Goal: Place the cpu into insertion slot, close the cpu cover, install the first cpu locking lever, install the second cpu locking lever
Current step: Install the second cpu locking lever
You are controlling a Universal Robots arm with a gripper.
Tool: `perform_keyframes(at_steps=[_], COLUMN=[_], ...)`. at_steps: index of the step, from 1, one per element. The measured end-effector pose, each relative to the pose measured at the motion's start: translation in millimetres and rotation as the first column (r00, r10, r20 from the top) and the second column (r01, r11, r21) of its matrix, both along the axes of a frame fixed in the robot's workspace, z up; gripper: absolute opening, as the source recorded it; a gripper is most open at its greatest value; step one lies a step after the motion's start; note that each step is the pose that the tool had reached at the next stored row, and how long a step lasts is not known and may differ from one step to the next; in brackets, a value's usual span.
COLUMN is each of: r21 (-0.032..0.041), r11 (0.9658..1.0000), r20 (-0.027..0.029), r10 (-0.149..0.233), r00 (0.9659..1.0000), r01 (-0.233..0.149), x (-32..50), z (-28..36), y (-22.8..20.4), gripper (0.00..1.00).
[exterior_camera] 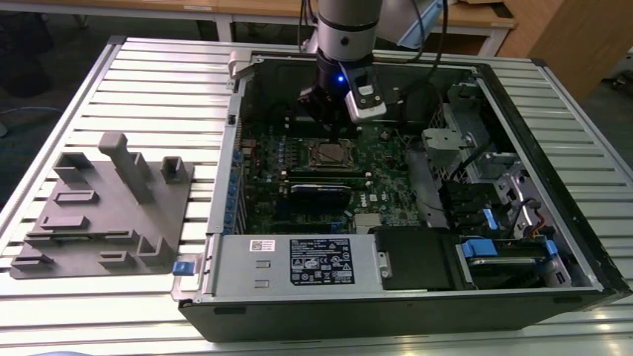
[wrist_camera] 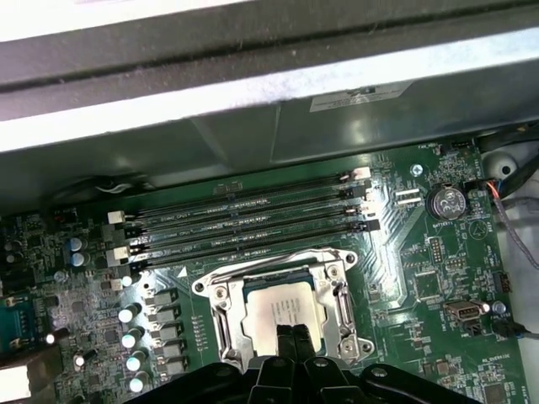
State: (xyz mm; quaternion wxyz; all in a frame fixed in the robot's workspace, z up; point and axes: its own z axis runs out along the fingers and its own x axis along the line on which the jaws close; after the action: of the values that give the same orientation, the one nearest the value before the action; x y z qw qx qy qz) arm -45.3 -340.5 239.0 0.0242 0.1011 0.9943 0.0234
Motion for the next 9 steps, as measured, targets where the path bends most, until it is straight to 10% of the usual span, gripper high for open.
perform_keyframes(at_steps=[9], r21=[0.0], r11=[1.0], r20=[-0.0001], r10=[0.0], r00=[1.0], r01=[0.0], x=[0.0], z=[0.6], y=[-1.1], gripper=[0.11])
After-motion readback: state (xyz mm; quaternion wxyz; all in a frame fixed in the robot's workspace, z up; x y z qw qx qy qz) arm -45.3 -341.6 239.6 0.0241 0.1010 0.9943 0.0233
